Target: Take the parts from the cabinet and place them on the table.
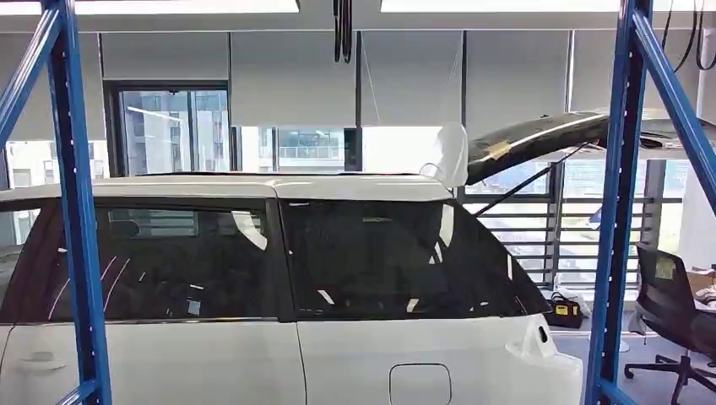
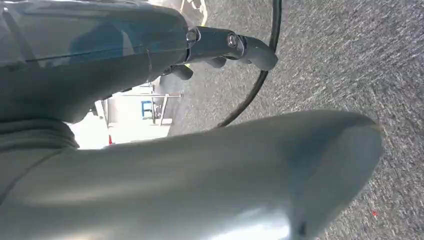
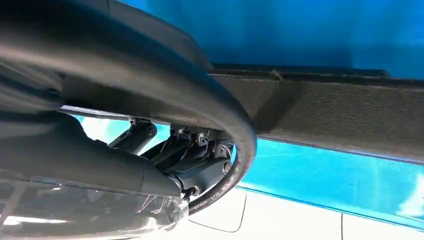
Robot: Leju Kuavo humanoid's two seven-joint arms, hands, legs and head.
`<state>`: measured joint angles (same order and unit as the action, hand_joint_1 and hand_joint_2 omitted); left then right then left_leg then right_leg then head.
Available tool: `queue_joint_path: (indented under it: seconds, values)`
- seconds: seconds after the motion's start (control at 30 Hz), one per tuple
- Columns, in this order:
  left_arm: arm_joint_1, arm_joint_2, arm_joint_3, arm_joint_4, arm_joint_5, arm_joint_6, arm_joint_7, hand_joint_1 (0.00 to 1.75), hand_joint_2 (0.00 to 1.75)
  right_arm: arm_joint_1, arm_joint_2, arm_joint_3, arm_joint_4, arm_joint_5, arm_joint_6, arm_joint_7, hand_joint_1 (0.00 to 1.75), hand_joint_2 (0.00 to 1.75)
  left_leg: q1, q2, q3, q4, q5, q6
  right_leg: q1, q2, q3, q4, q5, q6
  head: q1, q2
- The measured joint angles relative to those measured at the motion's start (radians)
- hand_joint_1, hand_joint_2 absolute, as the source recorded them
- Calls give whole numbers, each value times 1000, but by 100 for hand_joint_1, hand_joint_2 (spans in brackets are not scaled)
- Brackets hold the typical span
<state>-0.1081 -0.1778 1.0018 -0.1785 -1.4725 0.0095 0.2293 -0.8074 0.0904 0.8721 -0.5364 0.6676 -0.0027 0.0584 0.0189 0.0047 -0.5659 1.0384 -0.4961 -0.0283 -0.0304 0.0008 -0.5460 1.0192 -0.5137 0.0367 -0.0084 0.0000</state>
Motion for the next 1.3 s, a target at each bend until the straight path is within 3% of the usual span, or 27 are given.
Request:
queue_joint_path:
  seconds: [0.2,0.53,1.03,1.3]
  values:
    - [0,0,0,0,6,-43,39,0,0,0,2,0,0,4,3,0,175,175,0,0,0,0,0,0,0,0,0,0,0,0,0,0]
    - [0,0,0,0,9,-53,59,0,0,-23,3,-1,3,15,12,4,175,175,0,0,0,0,0,0,0,0,0,0,0,0,0,0]
    - [0,0,0,0,11,-61,69,0,0,-264,-30,-35,24,23,94,75,175,175,0,0,-1,0,0,0,0,0,-1,0,0,0,0,0]
    - [-5,0,0,0,10,-61,58,0,0,-328,-45,-42,46,28,106,87,175,175,0,0,-1,0,0,0,0,0,-1,0,0,0,0,0]
